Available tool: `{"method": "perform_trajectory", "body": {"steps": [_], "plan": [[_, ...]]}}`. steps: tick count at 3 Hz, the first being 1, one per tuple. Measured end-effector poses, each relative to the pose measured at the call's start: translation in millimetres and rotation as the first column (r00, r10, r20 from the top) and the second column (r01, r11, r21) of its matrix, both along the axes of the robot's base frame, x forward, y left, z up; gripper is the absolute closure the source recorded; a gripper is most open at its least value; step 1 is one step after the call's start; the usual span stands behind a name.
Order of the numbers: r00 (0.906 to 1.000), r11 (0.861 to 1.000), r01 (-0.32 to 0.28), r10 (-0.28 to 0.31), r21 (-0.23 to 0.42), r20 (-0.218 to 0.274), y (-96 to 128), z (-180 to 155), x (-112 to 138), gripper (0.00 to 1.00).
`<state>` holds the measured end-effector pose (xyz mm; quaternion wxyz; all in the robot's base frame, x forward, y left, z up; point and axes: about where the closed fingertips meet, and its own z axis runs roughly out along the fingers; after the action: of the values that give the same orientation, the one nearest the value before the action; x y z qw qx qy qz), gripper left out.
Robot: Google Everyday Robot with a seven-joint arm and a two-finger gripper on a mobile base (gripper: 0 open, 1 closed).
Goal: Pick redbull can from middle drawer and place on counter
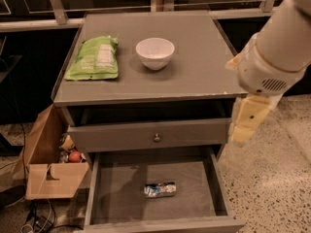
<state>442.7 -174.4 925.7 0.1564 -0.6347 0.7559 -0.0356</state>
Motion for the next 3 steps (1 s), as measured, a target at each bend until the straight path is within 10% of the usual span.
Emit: {"method": "perform_trajectory", "body": {"steps": [3], "plan": [[0.997, 0.997, -0.044, 0.047, 0.056, -0.062, 32, -50, -9, 0.0]]}}
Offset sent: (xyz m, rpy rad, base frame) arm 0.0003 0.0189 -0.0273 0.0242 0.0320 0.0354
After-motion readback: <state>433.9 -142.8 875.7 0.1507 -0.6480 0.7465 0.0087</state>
